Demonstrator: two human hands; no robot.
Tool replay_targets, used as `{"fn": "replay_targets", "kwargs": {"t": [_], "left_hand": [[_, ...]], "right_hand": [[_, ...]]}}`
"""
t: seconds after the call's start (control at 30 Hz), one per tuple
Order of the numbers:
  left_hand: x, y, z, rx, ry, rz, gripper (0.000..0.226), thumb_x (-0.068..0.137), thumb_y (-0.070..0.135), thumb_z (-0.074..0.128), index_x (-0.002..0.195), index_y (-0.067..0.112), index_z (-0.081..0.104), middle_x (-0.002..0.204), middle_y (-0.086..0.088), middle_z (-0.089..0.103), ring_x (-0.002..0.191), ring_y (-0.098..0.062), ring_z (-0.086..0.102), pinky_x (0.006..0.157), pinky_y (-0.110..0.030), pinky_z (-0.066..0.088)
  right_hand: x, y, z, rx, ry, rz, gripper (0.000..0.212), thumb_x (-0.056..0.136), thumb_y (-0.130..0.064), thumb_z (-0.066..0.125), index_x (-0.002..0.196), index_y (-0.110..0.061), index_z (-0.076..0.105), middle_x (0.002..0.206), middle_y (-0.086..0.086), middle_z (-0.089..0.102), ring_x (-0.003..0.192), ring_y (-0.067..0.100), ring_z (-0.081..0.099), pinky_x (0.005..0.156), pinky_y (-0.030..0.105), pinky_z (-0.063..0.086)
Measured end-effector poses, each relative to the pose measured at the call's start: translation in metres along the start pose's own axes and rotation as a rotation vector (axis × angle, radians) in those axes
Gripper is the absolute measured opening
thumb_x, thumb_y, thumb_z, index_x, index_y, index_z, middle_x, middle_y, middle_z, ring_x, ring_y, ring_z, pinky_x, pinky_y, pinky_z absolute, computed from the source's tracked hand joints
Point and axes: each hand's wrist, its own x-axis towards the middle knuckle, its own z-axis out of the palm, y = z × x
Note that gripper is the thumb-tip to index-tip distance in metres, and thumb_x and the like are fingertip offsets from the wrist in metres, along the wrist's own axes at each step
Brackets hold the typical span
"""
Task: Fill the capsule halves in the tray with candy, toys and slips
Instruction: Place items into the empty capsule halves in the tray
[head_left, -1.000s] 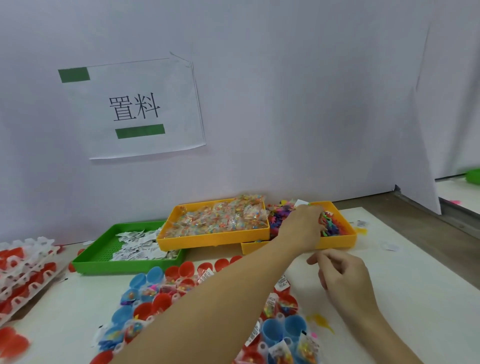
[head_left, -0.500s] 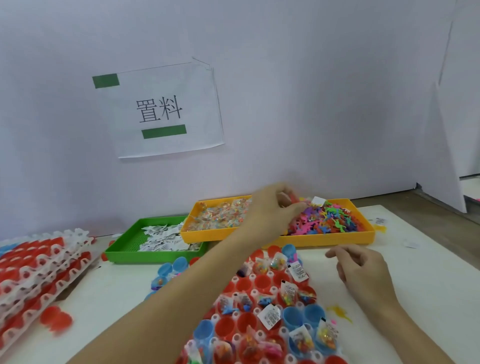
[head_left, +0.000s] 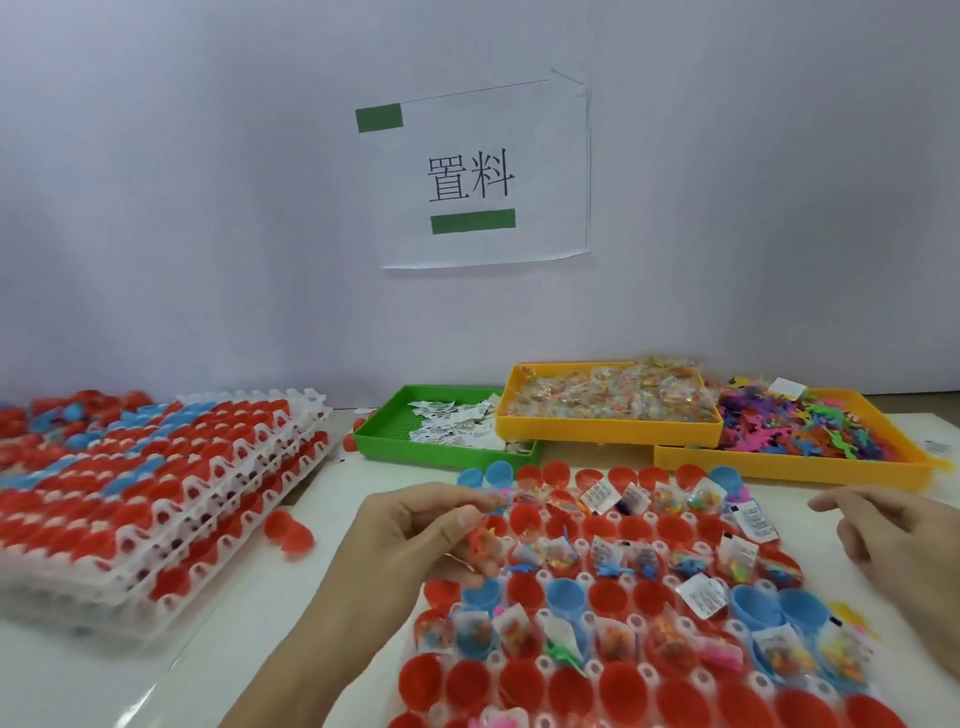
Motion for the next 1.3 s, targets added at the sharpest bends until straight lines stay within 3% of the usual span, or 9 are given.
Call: {"fn": "replay_targets", "kwargs": {"t": [0.07,0.17,0.37,0.53,0.63,0.7,0.83,0.97,1.3], "left_hand": [[-0.003,-0.001,-0.005,-0.057,-0.019,-0.001,0.023,0.077,0.027,0.066,0.093,0.015,0.077,0.072,-0.014,0.070,0.065,-0.022,0.069,0.057,-0.025,0.055],[-0.006,0.001,-0.008,-0.057,-0.016,0.018,0.019,0.078,0.025,0.068,0.091,0.014,0.077,0.073,-0.010,0.069,0.068,-0.020,0.068,0.059,-0.027,0.056],[-0.024,0.009,-0.009,0.148,-0.011,0.060,0.005,0.070,0.014,0.078,0.074,0.015,0.078,0.068,-0.005,0.073,0.059,-0.014,0.067,0.059,-0.021,0.053],[-0.055,-0.001,-0.018,0.220,-0.075,0.004,0.016,0.065,0.018,0.082,0.081,0.014,0.079,0.077,-0.005,0.076,0.069,-0.014,0.071,0.065,-0.020,0.054],[-0.064,-0.006,-0.024,0.251,-0.077,0.009,0.016,0.067,0.022,0.083,0.083,0.020,0.080,0.080,-0.003,0.076,0.072,-0.017,0.070,0.067,-0.030,0.056],[-0.065,-0.007,-0.026,0.331,-0.125,0.049,0.013,0.071,0.026,0.084,0.082,0.027,0.079,0.079,0.001,0.075,0.073,-0.017,0.066,0.070,-0.037,0.053],[-0.067,-0.007,-0.027,0.371,-0.225,0.071,0.009,0.073,0.033,0.077,0.082,0.029,0.078,0.075,0.007,0.072,0.068,-0.008,0.058,0.065,-0.026,0.046],[-0.067,-0.009,-0.031,0.476,-0.251,0.077,0.008,0.075,0.021,0.081,0.082,0.025,0.079,0.074,0.010,0.071,0.066,-0.007,0.056,0.066,-0.021,0.044],[-0.068,-0.009,-0.033,0.526,-0.300,0.075,0.012,0.076,0.020,0.082,0.085,0.028,0.080,0.078,0.005,0.072,0.074,-0.017,0.061,0.069,-0.026,0.049]], "right_hand": [[0.003,0.007,0.000,-0.019,-0.013,0.024,0.025,0.096,-0.033,0.049,0.089,-0.030,0.073,0.045,-0.001,0.048,0.037,0.004,0.034,0.035,0.015,0.023],[0.008,0.019,-0.001,-0.031,-0.044,0.048,0.036,0.088,-0.049,0.048,0.093,-0.024,0.073,0.047,0.004,0.048,0.039,0.012,0.037,0.034,0.030,0.019],[0.016,0.021,0.004,0.002,-0.072,0.114,0.033,0.104,-0.023,0.041,0.085,-0.016,0.067,0.056,0.013,0.040,0.031,0.007,0.029,0.034,0.014,0.021],[0.021,0.014,0.011,-0.021,-0.068,0.177,0.031,0.106,-0.015,0.038,0.086,-0.008,0.061,0.060,0.011,0.039,0.026,0.006,0.029,0.030,0.012,0.020],[0.026,0.014,0.013,-0.054,-0.075,0.237,0.029,0.107,-0.014,0.034,0.091,-0.007,0.057,0.061,0.009,0.037,0.031,0.011,0.034,0.034,0.016,0.025],[0.026,0.015,0.012,-0.047,-0.096,0.223,0.029,0.107,-0.015,0.033,0.092,-0.007,0.057,0.061,0.009,0.036,0.026,0.005,0.032,0.029,0.014,0.022],[0.025,0.016,0.011,-0.055,-0.084,0.171,0.033,0.107,-0.017,0.036,0.088,-0.008,0.061,0.061,0.010,0.039,0.024,0.005,0.032,0.028,0.010,0.021],[0.025,0.019,0.009,-0.058,-0.089,0.120,0.032,0.105,-0.019,0.039,0.087,-0.012,0.064,0.060,0.013,0.041,0.027,0.005,0.035,0.029,0.010,0.023],[0.028,0.027,0.009,-0.041,-0.093,0.074,0.032,0.104,-0.021,0.041,0.086,-0.014,0.066,0.060,0.013,0.043,0.030,0.004,0.036,0.030,0.010,0.025]]}}
